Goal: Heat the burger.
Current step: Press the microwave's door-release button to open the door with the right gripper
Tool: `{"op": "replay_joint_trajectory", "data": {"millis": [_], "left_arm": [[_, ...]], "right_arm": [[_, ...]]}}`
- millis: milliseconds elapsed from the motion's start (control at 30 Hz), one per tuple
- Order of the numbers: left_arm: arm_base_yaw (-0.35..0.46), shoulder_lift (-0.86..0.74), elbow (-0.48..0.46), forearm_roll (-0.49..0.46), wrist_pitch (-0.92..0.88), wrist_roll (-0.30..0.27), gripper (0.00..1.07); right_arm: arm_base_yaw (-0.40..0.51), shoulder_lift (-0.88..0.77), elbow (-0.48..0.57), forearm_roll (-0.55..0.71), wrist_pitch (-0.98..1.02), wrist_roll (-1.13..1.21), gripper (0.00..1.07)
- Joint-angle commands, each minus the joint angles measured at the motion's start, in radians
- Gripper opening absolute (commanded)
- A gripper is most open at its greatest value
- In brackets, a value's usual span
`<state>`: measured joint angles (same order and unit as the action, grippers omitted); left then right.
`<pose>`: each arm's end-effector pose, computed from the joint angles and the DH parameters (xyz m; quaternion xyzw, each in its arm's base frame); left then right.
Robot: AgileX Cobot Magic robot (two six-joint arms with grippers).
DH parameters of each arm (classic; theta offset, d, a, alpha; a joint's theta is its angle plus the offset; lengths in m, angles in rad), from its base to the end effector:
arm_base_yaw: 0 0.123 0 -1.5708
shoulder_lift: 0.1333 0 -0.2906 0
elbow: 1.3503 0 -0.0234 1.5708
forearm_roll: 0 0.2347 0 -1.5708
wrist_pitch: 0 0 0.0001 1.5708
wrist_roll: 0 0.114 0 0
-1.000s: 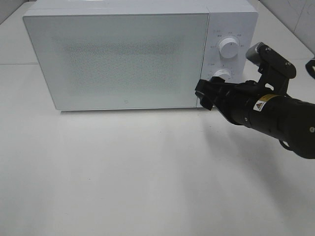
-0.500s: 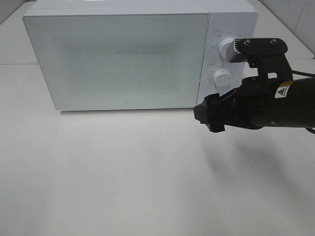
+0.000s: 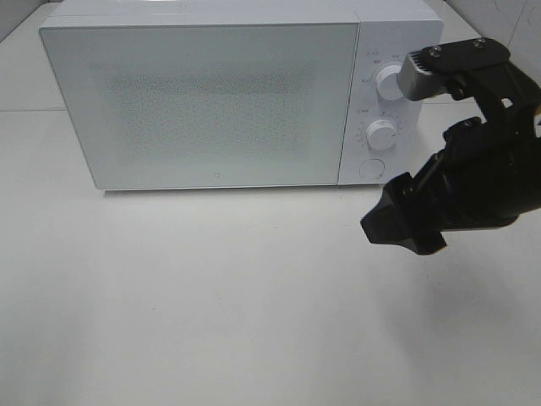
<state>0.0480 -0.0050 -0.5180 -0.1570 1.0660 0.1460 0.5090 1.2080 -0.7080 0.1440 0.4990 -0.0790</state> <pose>-0.0069 -0.0160 0.2646 0.0456 0.8448 -0.0269 0.5325 0.1955 0.1181 0.2436 -0.2269 0.9174 0.1206 0.3040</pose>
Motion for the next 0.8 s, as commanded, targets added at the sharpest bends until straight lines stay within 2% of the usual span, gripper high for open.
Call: {"op": "replay_joint_trajectory", "data": {"millis": [33,167,267,500,567,733,800], "left_arm": [[0.005,-0.015,0.002,-0.01,0.003,-0.008,1.0],[0.005,-0.015,0.002,-0.01,0.003,-0.008,1.0],[0.005,-0.015,0.002,-0.01,0.003,-0.008,1.0],[0.005,-0.015,0.002,-0.01,0.003,-0.008,1.0],[0.005,-0.015,0.002,-0.01,0.003,-0.008,1.0],[0.005,-0.015,0.002,-0.01,0.003,-0.008,1.0],[0.005,-0.015,0.002,-0.01,0.003,-0.008,1.0]], "right_arm": [[-0.006,-0.081,-0.008,-0.026,0.142,0.004,0.76],[-0.006,-0.185,-0.008,-0.067,0.259,0.022,0.76],[-0.006,-0.208,-0.008,-0.073,0.28,0.027,0.76],[-0.006,-0.388,-0.008,-0.101,0.404,0.051,0.76],[-0.006,-0.412,-0.006,-0.106,0.412,0.052,0.76],[-0.006,-0.617,0.052,-0.155,0.411,0.094,0.76],[-0.008,-0.652,0.062,-0.171,0.411,0.103,0.76]]}}
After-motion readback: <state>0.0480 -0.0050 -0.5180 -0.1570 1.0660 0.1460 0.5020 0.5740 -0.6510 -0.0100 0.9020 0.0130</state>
